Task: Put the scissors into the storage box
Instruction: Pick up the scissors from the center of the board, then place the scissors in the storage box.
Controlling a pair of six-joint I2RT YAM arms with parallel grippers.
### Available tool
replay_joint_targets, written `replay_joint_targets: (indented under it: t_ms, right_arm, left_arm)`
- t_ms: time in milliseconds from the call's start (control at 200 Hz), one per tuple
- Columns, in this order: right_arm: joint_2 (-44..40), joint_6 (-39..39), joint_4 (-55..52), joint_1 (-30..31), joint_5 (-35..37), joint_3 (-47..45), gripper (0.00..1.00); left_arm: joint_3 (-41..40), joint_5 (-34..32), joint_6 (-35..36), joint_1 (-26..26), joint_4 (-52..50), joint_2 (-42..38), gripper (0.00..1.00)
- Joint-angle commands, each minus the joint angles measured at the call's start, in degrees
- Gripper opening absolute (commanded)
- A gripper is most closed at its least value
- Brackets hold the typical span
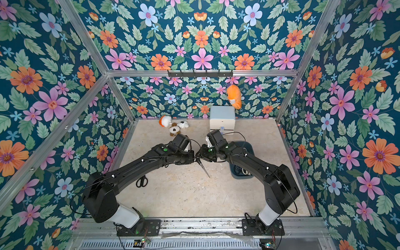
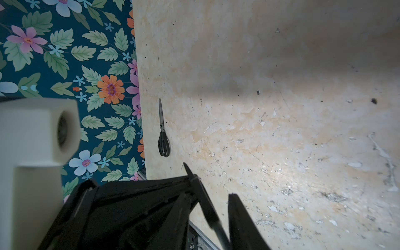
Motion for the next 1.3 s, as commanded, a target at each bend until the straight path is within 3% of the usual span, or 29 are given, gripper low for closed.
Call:
replay_joint_targets:
  t_ms: [0,285,485,715,920,1055,1215,1295]
  right_arm:
    - [0.5,0.0,2.0,0.6,0.1,0.7,0.26]
    - [1.0,-0.2,1.6,1.5,0.3,1.7,0.1]
    - [0.0,-1.1,0.6,1.6,1.6,1.1,0.05]
    - [-2.1,-3.3,-3.3,1.6,5.4,0.1,0.03]
    - [-4.8,-5.6,-8.6,0.9,10.1,-2.9,0.03]
    - [-8.6,-6.8,-12.6,-3.0,13.4,-5.6,0.03]
    - [-14.5,-7.9,-15.9,-13.2,16.2,-8.9,0.02]
    - [-16.2,-8.8,-16.7,-19.0,16.5,-9.6,0.01]
  left_arm:
    - [-0.6,0.3,-0.1,0.0,1.5,-0.7,0.0]
    - [-1.3,0.2,-0.3,-0.1,1.4,-2.1,0.0]
    - [-1.6,0.7,-0.4,-0.1,1.8,-3.2,0.0]
    - [-1.1,-0.4,0.2,0.0,1.3,-3.9,0.26]
    - [-1.0,-1.4,0.1,0.3,0.1,-3.8,0.37]
    - [-1.6,-4.2,-0.3,0.7,-1.0,-4.1,0.37]
    - [-4.7,-6.6,-1.2,1.9,-3.1,-3.6,0.38]
    - [-6.9,-5.4,-2.7,2.9,-3.1,-3.4,0.5]
